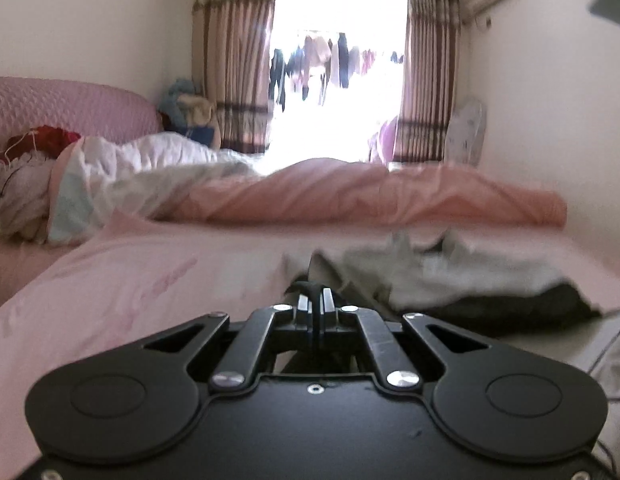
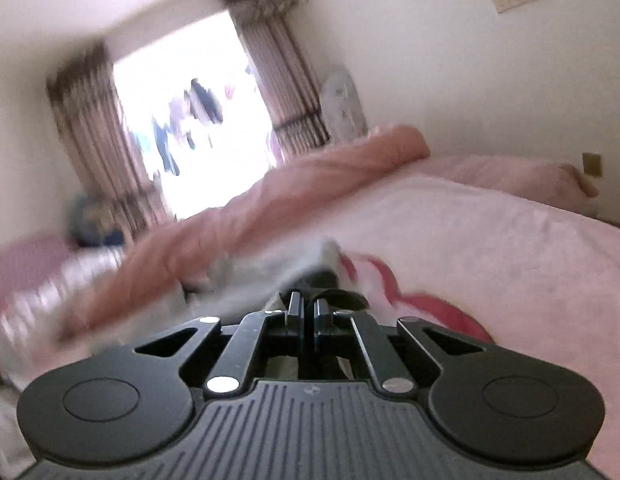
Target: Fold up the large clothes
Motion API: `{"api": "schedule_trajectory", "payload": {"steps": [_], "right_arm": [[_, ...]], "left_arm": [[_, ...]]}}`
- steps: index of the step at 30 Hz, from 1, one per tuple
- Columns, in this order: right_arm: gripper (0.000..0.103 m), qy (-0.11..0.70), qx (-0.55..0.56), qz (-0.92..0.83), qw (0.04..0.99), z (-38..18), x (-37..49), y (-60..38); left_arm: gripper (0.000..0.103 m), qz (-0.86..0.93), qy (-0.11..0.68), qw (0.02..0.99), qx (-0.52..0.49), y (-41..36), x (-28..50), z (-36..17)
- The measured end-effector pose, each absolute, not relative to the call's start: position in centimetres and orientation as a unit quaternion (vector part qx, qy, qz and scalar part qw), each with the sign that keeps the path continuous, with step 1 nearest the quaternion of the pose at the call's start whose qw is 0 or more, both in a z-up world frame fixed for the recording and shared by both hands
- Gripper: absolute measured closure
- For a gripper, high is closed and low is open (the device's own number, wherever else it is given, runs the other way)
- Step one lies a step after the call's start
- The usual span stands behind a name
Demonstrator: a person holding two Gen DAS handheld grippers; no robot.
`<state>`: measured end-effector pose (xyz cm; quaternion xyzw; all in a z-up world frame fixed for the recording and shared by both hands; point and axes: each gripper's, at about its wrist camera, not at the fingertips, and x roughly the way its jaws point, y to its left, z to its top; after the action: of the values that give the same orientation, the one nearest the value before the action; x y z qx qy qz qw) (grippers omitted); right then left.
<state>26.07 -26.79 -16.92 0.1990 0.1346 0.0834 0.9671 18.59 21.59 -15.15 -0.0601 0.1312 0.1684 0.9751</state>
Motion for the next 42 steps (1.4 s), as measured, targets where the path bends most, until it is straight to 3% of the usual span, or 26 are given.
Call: {"api": "schedule_trajectory", "payload": {"steps": [5,11,14,17,19,20,21,22,24,27,30,33,36,42], "right_arm": [[0.100,0.160,0.128,0.008,0.979,-17.7,30.8,-25.2],[0.100,0.273,0.083,-0.013,0.958,-24.2,37.5,-24.2],[0.099,0.283,0.049,-0.018,0.958,-25.7,38.3,-23.1],[0.097,0.274,0.012,-0.022,0.962,-25.5,37.9,-22.4],[0.079,0.270,0.023,-0.014,0.963,-24.5,36.9,-23.0],[0.073,0.266,0.036,-0.011,0.963,-23.8,36.1,-23.5],[0.058,0.260,0.048,-0.008,0.964,-22.9,35.0,-24.4],[0.043,0.262,0.052,-0.007,0.964,-22.3,34.4,-24.8],[0.028,0.266,0.040,0.010,0.963,-21.2,32.1,-25.8],[0.016,0.274,0.013,0.060,0.960,-21.3,29.1,-26.5],[0.013,0.320,0.014,0.093,0.943,-22.6,27.6,-26.9],[0.024,0.344,0.011,0.084,0.935,-24.0,26.5,-27.0],[0.024,0.360,0.024,0.105,0.927,-24.9,26.3,-27.3],[0.009,0.363,0.062,0.111,0.923,-25.6,26.5,-28.0]], "left_arm": [[0.098,0.204,0.140,0.968,-0.042,22.8,21.6,-15.2],[0.096,0.248,0.290,0.924,-0.021,25.6,28.4,-26.0],[0.095,0.264,0.289,0.920,0.017,24.9,29.1,-26.8],[0.081,0.266,0.291,0.919,0.001,25.9,29.0,-26.4],[0.056,0.277,0.273,0.921,-0.023,26.9,27.5,-25.1],[0.049,0.278,0.263,0.923,-0.038,27.4,26.3,-24.1],[0.037,0.277,0.257,0.924,-0.053,27.7,24.9,-23.0],[0.031,0.266,0.251,0.928,-0.068,28.2,23.1,-21.7],[0.023,0.238,0.252,0.934,-0.081,28.1,20.4,-20.1],[0.010,0.208,0.272,0.938,-0.059,26.9,17.9,-19.7],[0.009,0.164,0.306,0.936,-0.062,25.6,16.6,-21.0],[0.009,0.151,0.318,0.933,-0.074,23.9,16.3,-22.5],[0.009,0.124,0.336,0.930,-0.079,22.8,16.5,-23.9],[0.006,0.098,0.375,0.916,-0.101,22.5,17.4,-26.3]]}}
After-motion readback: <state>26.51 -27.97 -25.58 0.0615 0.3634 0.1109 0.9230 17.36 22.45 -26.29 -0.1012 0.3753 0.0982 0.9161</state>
